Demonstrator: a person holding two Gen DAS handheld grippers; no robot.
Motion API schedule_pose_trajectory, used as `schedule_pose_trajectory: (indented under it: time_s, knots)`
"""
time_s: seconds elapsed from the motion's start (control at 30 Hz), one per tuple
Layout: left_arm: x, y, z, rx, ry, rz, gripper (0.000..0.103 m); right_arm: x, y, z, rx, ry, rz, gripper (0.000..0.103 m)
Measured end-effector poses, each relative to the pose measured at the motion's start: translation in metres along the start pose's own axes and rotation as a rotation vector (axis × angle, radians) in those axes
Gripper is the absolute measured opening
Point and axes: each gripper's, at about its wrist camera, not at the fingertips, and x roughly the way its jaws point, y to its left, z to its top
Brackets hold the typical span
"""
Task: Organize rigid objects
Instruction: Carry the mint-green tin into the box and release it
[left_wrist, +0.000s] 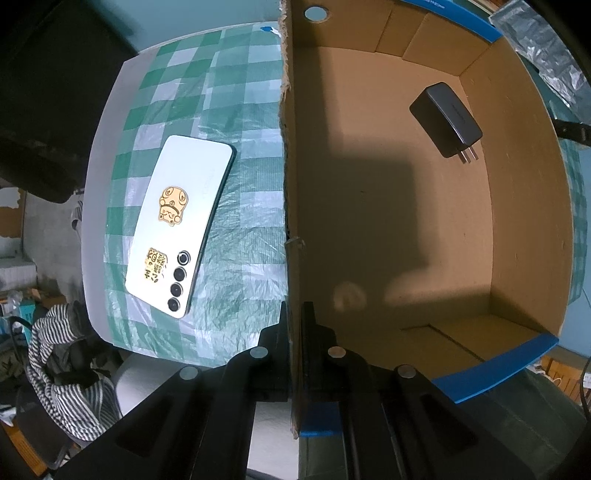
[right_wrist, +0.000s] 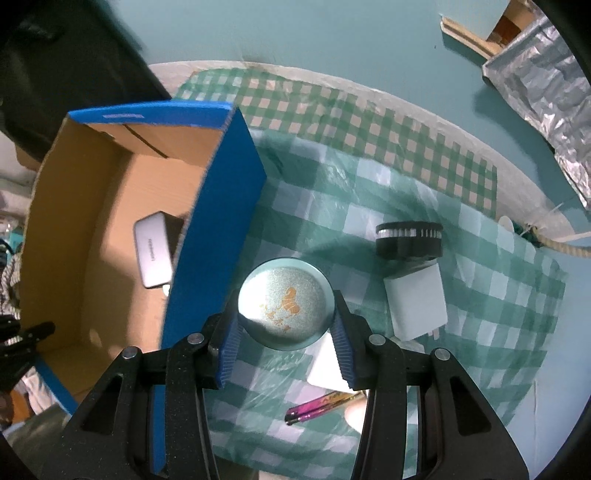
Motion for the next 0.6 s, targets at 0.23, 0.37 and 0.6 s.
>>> schedule_pose_trajectory:
  time_s: [0.23, 0.37, 0.6]
  knots:
    - [-0.001, -0.001, -0.001, -0.001, 0.002, -0.003, 0.004, -0.029, 0.008, 0.005, -0.021, -0.03, -0.003, 0.044]
    - [-0.002, -0.002, -0.002, 0.002, 0.002, -0.003, 0.004, -0.048, 0.016, 0.01, -0.042, -0.055, -0.003, 0.044]
    - [-0.002, -0.002, -0.002, 0.005, 0.005, -0.009, 0.004, -0.073, 0.036, 0.026, -0.084, -0.105, 0.021, 0.044]
